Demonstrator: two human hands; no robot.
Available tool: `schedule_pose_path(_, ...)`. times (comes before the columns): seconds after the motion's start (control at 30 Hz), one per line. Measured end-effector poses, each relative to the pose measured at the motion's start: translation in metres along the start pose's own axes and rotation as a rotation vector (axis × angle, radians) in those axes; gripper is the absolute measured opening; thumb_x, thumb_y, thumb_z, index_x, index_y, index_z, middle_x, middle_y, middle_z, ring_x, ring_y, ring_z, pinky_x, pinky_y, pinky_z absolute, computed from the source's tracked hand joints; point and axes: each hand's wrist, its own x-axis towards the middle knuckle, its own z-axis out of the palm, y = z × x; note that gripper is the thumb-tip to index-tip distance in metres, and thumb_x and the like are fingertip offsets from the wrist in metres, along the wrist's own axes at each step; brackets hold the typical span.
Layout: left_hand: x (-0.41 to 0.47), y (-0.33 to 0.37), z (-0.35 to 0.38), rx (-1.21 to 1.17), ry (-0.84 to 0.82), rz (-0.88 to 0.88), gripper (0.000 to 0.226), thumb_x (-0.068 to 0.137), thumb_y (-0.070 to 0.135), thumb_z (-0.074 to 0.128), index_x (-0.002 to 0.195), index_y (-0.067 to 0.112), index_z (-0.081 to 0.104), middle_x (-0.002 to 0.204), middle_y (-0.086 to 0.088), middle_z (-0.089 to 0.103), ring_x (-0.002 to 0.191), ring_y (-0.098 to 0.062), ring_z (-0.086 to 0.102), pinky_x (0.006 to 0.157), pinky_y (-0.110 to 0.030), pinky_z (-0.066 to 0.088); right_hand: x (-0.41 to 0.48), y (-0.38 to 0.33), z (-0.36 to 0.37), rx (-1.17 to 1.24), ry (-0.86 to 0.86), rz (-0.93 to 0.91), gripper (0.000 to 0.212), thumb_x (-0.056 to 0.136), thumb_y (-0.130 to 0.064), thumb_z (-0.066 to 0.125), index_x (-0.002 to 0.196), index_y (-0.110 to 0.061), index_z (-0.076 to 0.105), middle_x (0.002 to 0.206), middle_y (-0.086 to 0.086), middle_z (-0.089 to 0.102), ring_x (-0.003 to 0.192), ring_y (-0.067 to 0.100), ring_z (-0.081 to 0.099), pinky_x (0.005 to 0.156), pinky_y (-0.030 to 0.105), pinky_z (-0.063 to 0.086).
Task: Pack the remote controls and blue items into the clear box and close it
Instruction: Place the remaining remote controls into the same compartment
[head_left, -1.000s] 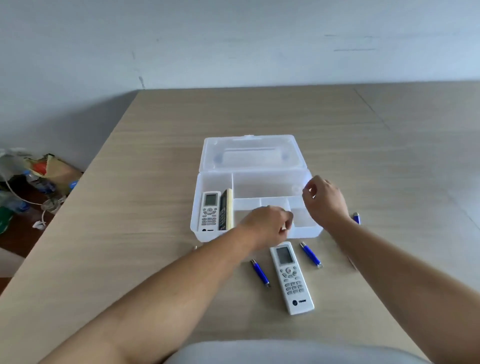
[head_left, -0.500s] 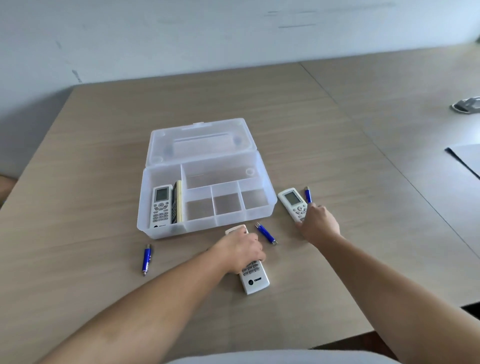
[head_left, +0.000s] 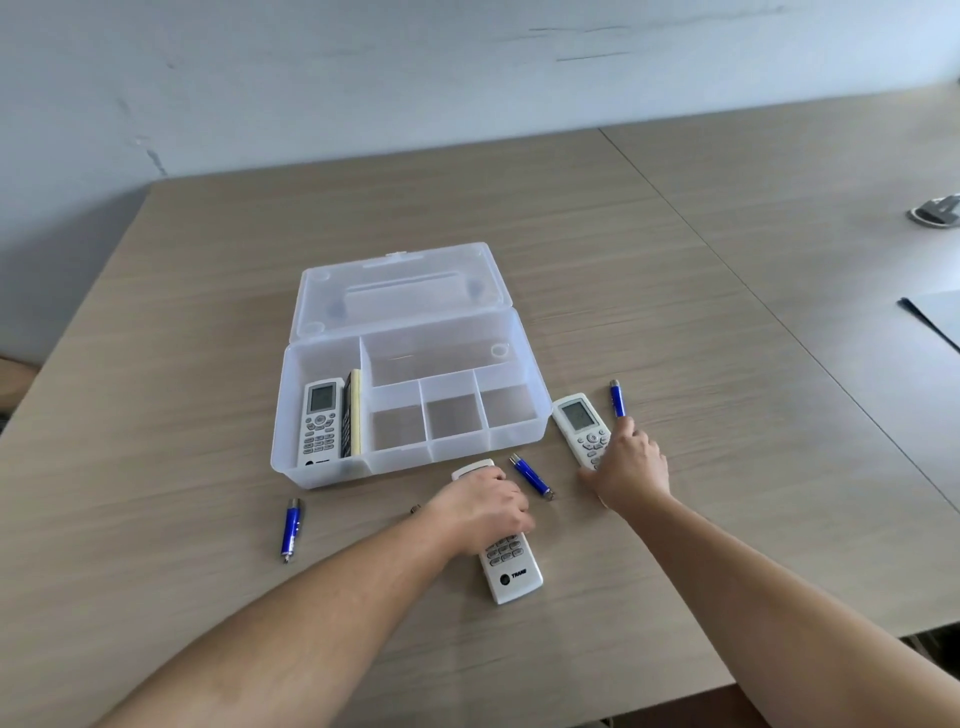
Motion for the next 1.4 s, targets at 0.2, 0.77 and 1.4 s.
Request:
schedule_pose_path(0.2, -0.011, -0.004, -0.028, -0.105, -0.015, -0.035, 0.057, 0.069, 0.009, 0.072, 0.122, 0.021, 0.056, 0.115, -0.001, 0.061, 0.105, -0.026, 0.061, 0.101, -0.043, 0.043, -0.001, 0.001, -0.007, 0.095, -0.152, 0.098, 0.080, 0.064, -0.041, 0.072, 0.128, -0.002, 0.043, 0.125, 0.014, 0.045, 0.118, 0.032, 0.048, 0.094, 0.036, 0.045)
schedule_pose_path(0.77, -0.162, -0.134, -0.057, -1.012, -0.142, -0.941, 0.047, 0.079, 0.044, 0.073, 0.114, 0.020, 0.053, 0.103, 0.000, 0.061, 0.095, -0.021, 0.059, 0.083, -0.032, 0.048, -0.012, -0.149, -0.068, 1.194, -0.490, -0.237, 0.032, 0.079, -0.022, 0.074, 0.106, -0.017, 0.058, 0.091, 0.002, 0.063, 0.079, 0.019, 0.061, 0.070, 0.036, 0.056)
schedule_pose_path(1.4, -0.197, -0.239, -0.015, -1.120, 0.166, -0.925, 0.033, 0.072, 0.015, 0.082, 0.098, -0.001, 0.070, 0.088, -0.008, 0.068, 0.081, -0.018, 0.058, 0.075, -0.030, 0.043, 0.007, -0.280, -0.003, 1.188, -0.619, -0.029, 0.014, 0.092, -0.030, 0.053, 0.086, -0.019, 0.058, 0.073, 0.002, 0.062, 0.062, 0.018, 0.059, 0.062, 0.032, 0.049)
